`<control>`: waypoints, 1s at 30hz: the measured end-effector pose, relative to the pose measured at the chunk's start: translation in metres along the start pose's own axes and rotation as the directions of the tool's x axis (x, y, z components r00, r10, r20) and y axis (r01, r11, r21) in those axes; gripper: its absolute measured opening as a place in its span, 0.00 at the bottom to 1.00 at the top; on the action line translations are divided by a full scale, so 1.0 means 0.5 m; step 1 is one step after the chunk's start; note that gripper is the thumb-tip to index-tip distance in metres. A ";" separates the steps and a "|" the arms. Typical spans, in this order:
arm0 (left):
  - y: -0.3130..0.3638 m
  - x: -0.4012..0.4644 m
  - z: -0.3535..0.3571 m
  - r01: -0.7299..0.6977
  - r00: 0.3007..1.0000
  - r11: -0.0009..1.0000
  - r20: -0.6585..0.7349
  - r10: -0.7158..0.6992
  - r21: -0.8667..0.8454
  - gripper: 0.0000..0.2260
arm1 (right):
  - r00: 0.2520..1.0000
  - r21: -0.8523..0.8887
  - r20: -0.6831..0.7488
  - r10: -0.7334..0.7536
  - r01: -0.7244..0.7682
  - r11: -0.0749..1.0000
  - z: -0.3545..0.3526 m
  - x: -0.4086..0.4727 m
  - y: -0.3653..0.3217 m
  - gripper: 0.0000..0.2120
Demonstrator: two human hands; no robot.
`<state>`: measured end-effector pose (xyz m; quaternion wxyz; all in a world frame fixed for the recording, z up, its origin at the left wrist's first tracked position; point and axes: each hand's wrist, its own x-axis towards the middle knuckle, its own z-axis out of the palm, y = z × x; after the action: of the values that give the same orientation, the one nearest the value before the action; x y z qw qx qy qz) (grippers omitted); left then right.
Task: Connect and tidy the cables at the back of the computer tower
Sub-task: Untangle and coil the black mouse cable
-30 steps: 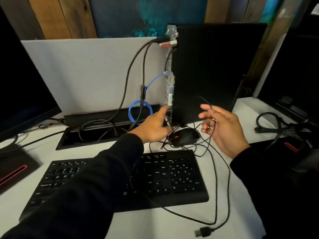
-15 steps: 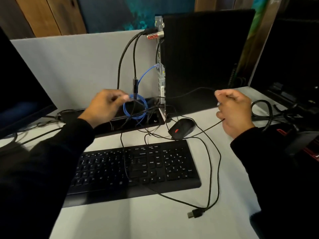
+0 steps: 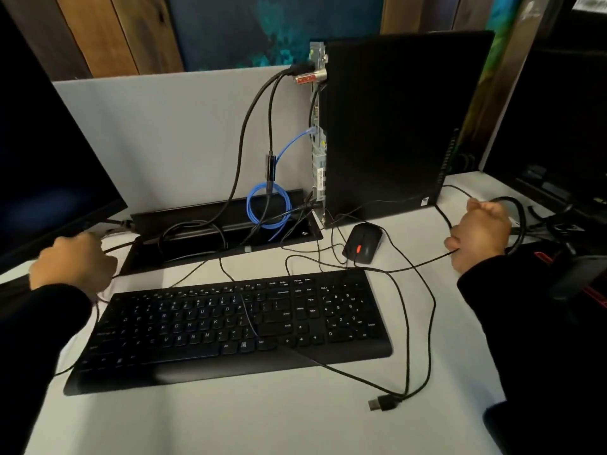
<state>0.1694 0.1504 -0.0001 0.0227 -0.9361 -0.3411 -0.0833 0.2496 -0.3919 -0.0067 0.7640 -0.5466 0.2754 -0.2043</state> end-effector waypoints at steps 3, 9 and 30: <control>0.011 -0.011 0.000 -0.070 0.997 0.997 0.028 0.069 0.016 0.13 | 0.999 -0.104 0.010 -0.042 0.043 0.994 0.017 -0.001 0.015 0.10; 0.164 -0.068 -0.051 -0.337 0.938 0.940 -0.067 0.340 0.058 0.19 | 0.991 -0.247 0.099 -0.085 0.107 0.963 0.047 -0.024 0.045 0.06; 0.192 -0.117 0.084 -0.333 0.901 0.888 0.170 0.398 -0.318 0.19 | 0.779 -0.840 0.473 -0.412 0.540 0.055 0.062 -0.075 0.087 0.41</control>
<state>0.1928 0.0437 -0.0502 -0.1346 -0.9805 -0.1425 -0.0159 0.2415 -0.3325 -0.0328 0.1709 -0.9584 0.1030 -0.2040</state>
